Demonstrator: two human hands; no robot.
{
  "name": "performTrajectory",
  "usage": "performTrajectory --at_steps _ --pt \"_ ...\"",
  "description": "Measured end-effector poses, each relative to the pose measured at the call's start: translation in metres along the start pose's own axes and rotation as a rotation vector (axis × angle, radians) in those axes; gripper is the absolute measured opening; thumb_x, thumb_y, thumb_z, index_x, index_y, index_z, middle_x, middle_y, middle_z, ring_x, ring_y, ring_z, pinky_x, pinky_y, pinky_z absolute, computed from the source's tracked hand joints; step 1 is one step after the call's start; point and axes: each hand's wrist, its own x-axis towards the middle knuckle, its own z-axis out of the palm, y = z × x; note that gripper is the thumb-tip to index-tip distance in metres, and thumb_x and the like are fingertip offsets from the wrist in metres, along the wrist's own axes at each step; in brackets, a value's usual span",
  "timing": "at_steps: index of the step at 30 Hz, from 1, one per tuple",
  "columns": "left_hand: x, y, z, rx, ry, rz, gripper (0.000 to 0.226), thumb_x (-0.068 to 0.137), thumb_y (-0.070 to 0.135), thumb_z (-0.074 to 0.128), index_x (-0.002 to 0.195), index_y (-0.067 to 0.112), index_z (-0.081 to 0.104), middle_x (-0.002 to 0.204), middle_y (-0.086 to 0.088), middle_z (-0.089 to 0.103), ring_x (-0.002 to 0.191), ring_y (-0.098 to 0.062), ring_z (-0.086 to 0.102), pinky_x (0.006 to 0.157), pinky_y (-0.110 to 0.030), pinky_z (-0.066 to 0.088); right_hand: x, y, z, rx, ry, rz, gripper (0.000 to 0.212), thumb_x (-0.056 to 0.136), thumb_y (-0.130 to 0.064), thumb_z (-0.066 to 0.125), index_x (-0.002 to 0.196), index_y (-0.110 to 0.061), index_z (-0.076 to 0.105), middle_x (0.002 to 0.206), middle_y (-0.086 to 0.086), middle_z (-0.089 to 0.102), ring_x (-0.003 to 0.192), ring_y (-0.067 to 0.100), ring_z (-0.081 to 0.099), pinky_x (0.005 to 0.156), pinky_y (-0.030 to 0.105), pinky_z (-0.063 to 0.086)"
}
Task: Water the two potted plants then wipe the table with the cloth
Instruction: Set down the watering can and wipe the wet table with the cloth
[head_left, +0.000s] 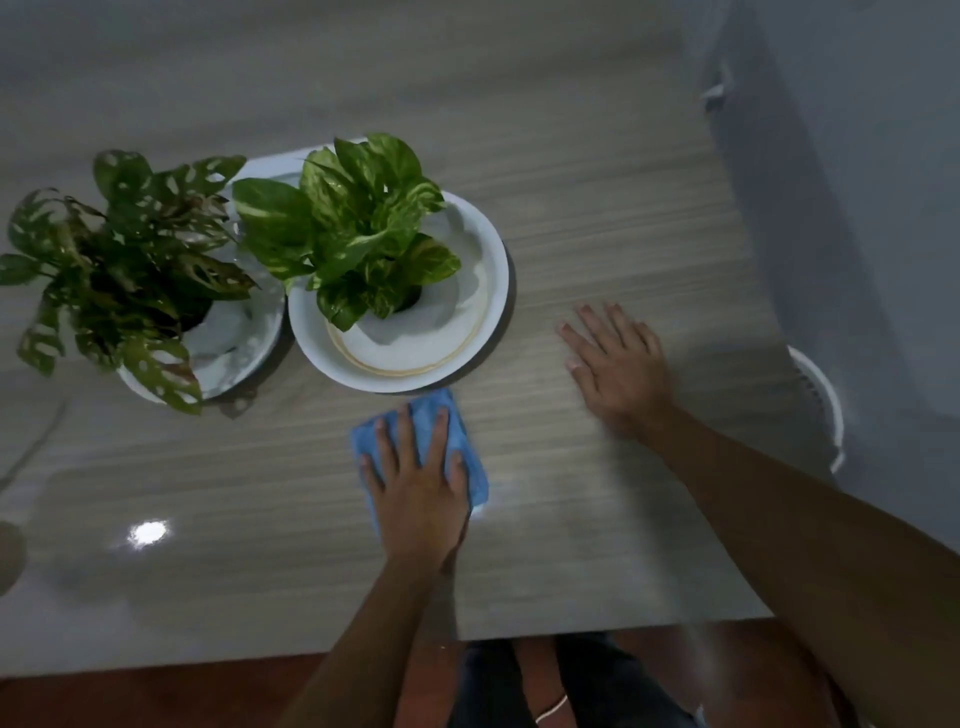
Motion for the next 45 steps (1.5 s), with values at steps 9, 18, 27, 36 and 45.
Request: performTrajectory --at_steps 9,18,27,36,45 --pt "-0.041 0.105 0.008 -0.1 -0.092 0.341 0.057 0.102 0.052 0.038 0.157 0.044 0.027 0.169 -0.001 0.017 0.157 -0.03 0.009 0.121 -0.061 0.016 0.004 0.01 -0.005 0.001 0.01 -0.047 0.047 0.097 -0.042 0.038 0.142 -0.034 0.044 0.154 -0.005 0.038 0.14 0.026 0.033 0.106 0.044 0.027" --pt "-0.049 0.094 0.007 -0.086 -0.086 0.129 0.059 0.099 0.049 0.04 0.156 0.036 0.035 0.166 -0.008 0.029 0.153 -0.04 0.021 0.117 -0.065 0.021 0.071 0.094 -0.023 -0.039 -0.097 0.0 0.05 0.097 -0.046 0.03 0.144 -0.033 0.042 0.157 -0.003 0.032 0.143 0.031 0.025 0.107 0.045 0.025" --pt "0.056 0.14 0.022 -0.03 -0.001 0.244 0.056 0.105 0.05 0.034 0.159 0.038 0.025 0.169 -0.005 0.018 0.156 -0.033 0.01 0.122 -0.06 0.011 0.105 0.117 -0.022 -0.071 -0.076 -0.077 0.049 0.098 -0.051 0.029 0.145 -0.039 0.039 0.157 -0.003 0.031 0.144 0.032 0.027 0.108 0.047 0.025" --pt "0.038 0.236 0.031 -0.197 -0.04 0.517 0.052 0.101 0.049 0.041 0.152 0.042 0.04 0.167 -0.003 0.027 0.155 -0.035 0.018 0.117 -0.064 0.022 0.14 0.139 -0.031 -0.032 -0.14 0.024 0.052 0.097 -0.053 0.022 0.146 -0.04 0.035 0.159 -0.003 0.027 0.144 0.029 0.023 0.11 0.044 0.022" --pt "0.001 0.228 0.028 -0.154 -0.056 0.42 0.057 0.099 0.048 0.044 0.156 0.041 0.034 0.168 -0.004 0.023 0.155 -0.037 0.013 0.12 -0.064 0.016 0.153 0.168 -0.036 -0.002 -0.348 0.054 0.054 0.095 -0.066 0.008 0.147 -0.056 0.001 0.161 -0.016 -0.009 0.148 0.019 -0.014 0.117 0.042 -0.007"
